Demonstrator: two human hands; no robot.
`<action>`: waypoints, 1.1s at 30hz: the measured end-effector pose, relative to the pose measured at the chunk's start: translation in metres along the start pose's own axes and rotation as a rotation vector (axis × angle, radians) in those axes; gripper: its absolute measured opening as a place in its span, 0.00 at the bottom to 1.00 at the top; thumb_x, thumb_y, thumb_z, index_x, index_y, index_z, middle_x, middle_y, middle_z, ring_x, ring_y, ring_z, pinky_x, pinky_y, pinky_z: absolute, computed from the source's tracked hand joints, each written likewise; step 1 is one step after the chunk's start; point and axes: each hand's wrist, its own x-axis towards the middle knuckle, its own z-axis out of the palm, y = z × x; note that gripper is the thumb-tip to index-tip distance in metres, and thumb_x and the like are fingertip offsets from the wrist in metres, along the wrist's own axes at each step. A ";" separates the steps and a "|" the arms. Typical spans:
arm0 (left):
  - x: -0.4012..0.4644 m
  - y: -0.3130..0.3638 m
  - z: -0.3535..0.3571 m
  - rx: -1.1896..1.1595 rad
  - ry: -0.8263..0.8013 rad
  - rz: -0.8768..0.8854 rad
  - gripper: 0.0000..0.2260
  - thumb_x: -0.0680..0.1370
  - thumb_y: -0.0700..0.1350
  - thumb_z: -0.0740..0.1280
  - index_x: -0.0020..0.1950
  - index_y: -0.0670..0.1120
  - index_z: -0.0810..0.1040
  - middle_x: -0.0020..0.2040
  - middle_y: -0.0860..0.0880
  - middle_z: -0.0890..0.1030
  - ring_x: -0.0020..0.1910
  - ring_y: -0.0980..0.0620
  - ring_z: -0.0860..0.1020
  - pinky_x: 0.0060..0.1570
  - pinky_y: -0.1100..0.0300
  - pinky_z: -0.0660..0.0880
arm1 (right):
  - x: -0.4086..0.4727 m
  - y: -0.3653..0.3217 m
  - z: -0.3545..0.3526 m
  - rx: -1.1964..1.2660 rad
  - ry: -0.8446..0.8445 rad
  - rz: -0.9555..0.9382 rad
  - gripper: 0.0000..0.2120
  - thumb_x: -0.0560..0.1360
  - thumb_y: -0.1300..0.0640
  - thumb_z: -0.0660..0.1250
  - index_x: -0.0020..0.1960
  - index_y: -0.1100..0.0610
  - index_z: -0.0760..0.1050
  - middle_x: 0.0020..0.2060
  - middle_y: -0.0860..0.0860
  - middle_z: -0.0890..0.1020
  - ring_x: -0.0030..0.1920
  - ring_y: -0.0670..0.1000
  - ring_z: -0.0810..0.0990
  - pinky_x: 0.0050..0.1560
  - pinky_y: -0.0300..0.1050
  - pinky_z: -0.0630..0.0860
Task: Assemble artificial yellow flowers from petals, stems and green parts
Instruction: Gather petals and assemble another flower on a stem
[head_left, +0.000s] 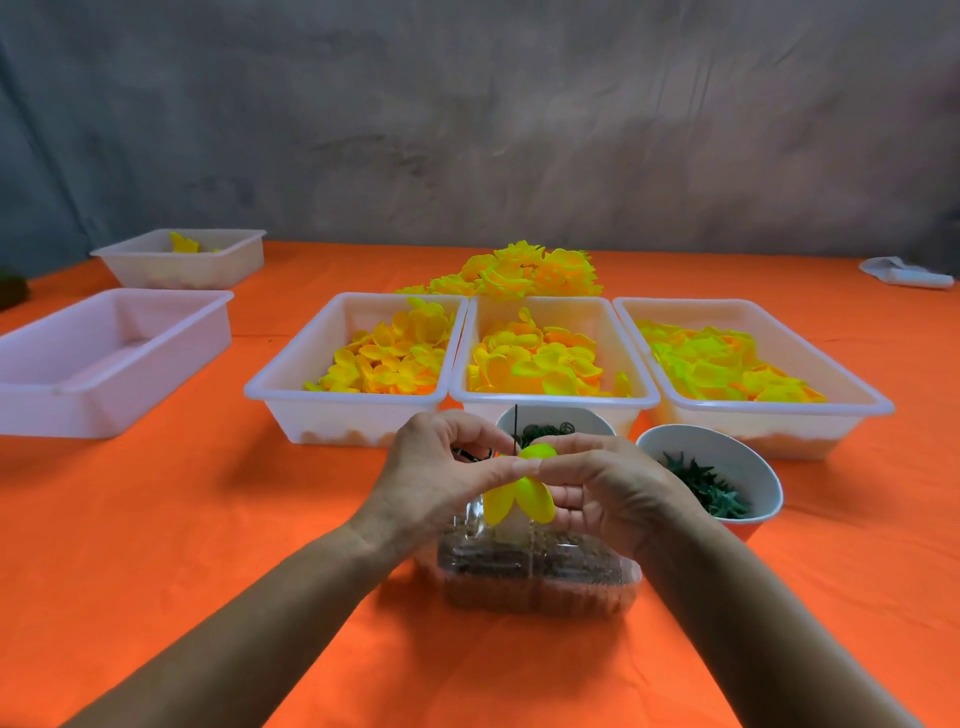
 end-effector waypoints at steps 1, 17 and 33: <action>0.001 -0.001 0.002 0.002 0.013 0.018 0.07 0.63 0.46 0.79 0.35 0.47 0.84 0.41 0.40 0.82 0.43 0.40 0.80 0.48 0.42 0.77 | -0.001 0.000 0.000 -0.008 0.005 -0.007 0.09 0.71 0.72 0.66 0.46 0.61 0.76 0.30 0.55 0.83 0.27 0.48 0.81 0.28 0.38 0.78; 0.019 -0.011 -0.005 -0.008 -0.159 -0.004 0.06 0.61 0.44 0.79 0.31 0.47 0.84 0.40 0.46 0.82 0.46 0.38 0.80 0.50 0.38 0.77 | 0.003 -0.018 -0.010 -0.381 0.184 -0.168 0.08 0.68 0.67 0.73 0.45 0.60 0.79 0.39 0.58 0.81 0.36 0.49 0.80 0.30 0.43 0.79; 0.020 -0.016 -0.005 -0.066 -0.187 -0.040 0.11 0.58 0.48 0.81 0.33 0.45 0.84 0.39 0.46 0.82 0.43 0.44 0.80 0.51 0.41 0.76 | 0.052 -0.016 -0.036 -0.957 0.240 -0.414 0.04 0.70 0.64 0.72 0.43 0.58 0.84 0.39 0.52 0.84 0.42 0.50 0.81 0.44 0.41 0.75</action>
